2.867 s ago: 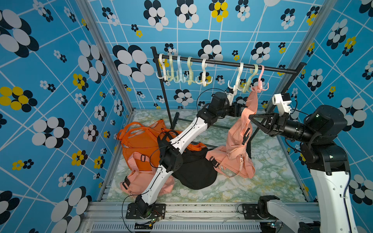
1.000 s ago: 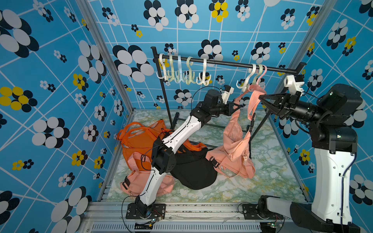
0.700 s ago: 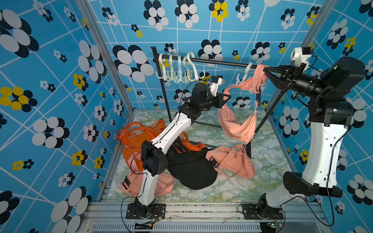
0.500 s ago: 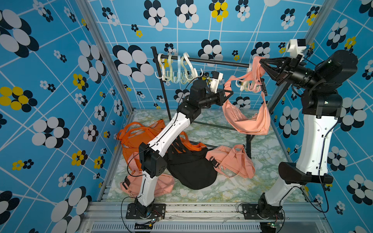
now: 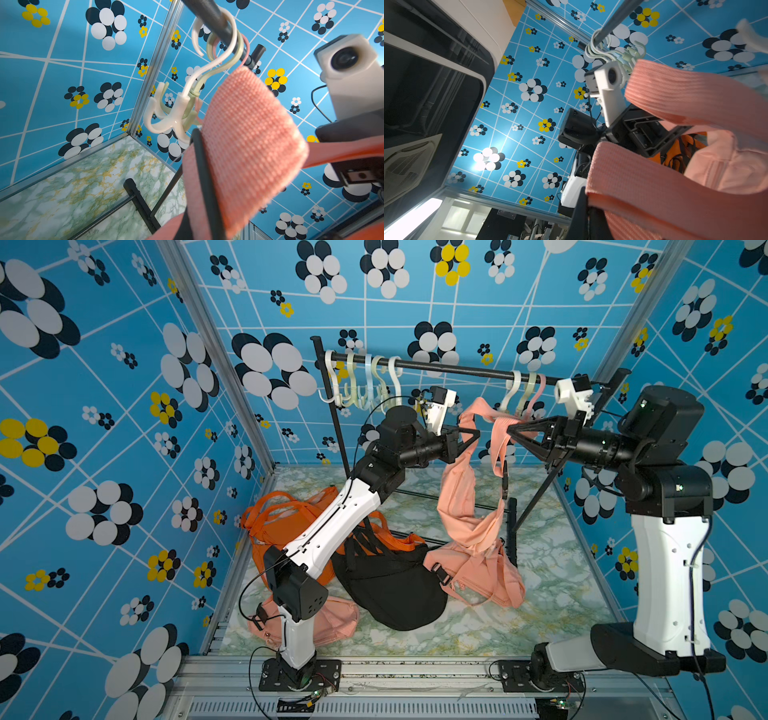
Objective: Take the bag off the hook
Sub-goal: Pick up the bag from the hook, then place the bag inside the bag.
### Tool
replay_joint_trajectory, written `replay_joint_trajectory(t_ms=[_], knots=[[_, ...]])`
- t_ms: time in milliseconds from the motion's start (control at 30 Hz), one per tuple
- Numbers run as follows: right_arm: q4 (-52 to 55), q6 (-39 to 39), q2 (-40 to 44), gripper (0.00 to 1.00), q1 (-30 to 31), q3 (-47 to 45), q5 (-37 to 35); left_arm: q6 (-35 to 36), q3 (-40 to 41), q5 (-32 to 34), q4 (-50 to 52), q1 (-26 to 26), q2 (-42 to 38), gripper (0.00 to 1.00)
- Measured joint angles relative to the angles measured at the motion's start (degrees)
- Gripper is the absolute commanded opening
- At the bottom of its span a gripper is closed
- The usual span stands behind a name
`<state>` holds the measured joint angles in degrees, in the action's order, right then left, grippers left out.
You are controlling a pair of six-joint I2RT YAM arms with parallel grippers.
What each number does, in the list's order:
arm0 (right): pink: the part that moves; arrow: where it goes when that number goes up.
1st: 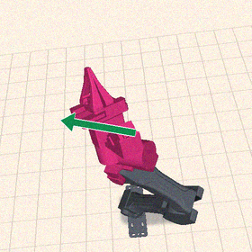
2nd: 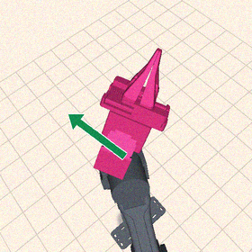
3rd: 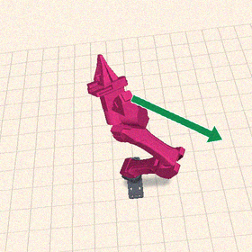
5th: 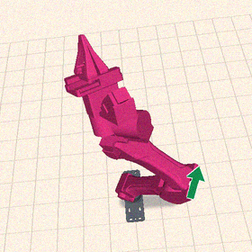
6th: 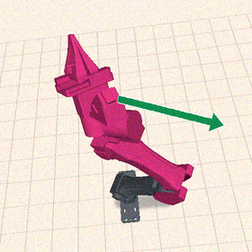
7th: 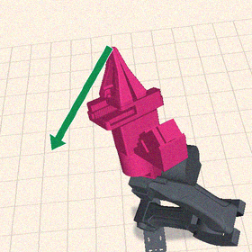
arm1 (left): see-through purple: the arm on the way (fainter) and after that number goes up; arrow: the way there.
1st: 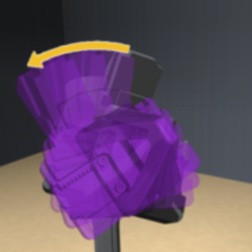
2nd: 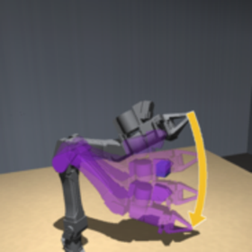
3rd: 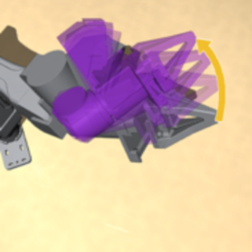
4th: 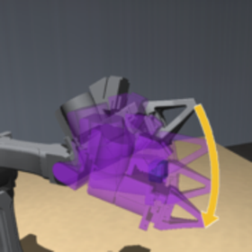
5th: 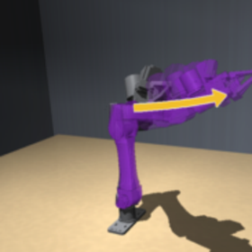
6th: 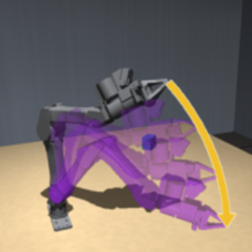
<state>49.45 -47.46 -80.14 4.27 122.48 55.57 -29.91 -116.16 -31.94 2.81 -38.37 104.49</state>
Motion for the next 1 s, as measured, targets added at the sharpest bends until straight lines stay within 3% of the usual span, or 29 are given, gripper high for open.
replay_joint_trajectory(t_ms=[133, 267, 400, 700, 1000], knots=[[12.2, 9.2, 6.7, 0.0, 0.7, -8.1, -8.7, 3.0, 9.8, -0.2, 1.2, -0.7, -9.9, 0.02], [19.8, 12.4, 12.4, 0.0, 1.0, -20.3, -13.5, 6.6, 17.6, -0.2, 4.4, -3.6, -18.2, 0.02], [25.3, 14.4, 13.6, 0.0, 1.0, -26.0, -17.6, 7.5, 24.7, -1.9, 7.3, -5.7, -23.0, 0.02], [33.0, 17.7, 13.4, 0.0, 1.0, -27.3, -21.3, 6.8, 35.6, -3.3, 14.7, -7.1, -23.8, 0.01], [41.1, 21.4, 13.5, 0.0, 2.6, -27.4, -21.2, 5.7, 38.1, -5.3, 16.9, -7.1, -21.9, 0.0]])
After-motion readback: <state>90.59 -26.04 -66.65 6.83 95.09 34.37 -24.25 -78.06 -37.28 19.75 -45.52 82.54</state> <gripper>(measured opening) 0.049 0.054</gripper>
